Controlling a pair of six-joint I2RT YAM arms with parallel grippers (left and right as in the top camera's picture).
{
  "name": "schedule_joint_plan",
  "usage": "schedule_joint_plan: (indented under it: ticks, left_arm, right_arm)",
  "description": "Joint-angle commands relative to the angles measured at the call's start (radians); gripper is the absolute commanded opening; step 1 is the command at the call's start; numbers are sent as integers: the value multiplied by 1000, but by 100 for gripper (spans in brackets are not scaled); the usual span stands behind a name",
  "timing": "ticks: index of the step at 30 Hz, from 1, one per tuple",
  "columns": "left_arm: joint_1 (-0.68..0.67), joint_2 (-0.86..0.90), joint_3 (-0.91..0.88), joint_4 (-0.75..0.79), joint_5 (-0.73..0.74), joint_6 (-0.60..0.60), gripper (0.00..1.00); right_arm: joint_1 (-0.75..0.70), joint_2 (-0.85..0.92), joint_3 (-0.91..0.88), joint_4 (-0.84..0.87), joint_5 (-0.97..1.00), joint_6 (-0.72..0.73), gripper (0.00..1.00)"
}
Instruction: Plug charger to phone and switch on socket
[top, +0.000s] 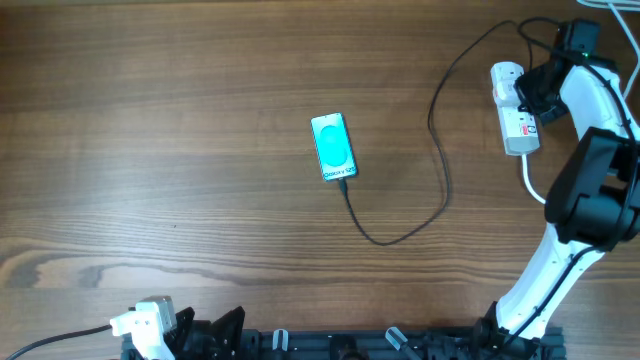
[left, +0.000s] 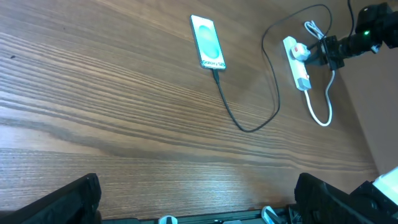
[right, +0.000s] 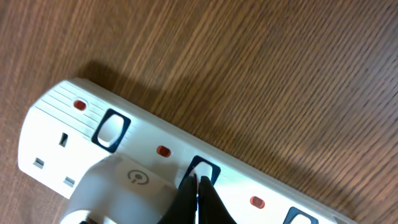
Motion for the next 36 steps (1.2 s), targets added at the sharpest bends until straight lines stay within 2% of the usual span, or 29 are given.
schedule_joint_plan:
  ticks: [1,5,11,18,31,34,36]
  left_arm:
    - [1,-4,0,3,-10,-2,100]
    - [1,-4,0,3,-10,-2,100]
    - [1,-4,0,3,-10,-2,100]
    - [1,-4,0,3,-10,-2,100]
    - [1,-4,0,3,-10,-2,100]
    - [1,-4,0,3,-9,-2,100]
    - [1,-4,0,3,-10,-2,100]
  right_arm:
    - [38,64,-12,-3,-36,11,5]
    - [39,57,-8,-19,23,10,4]
    - [8,-57,8,-21,63,39,4]
    - [-6,-59,8,-17,62,37,4]
    - [49,77,7,2,56,35,4]
    - [39,18,7,-78,98,33,4]
    - [21,-136,7,-153,199,-24,4]
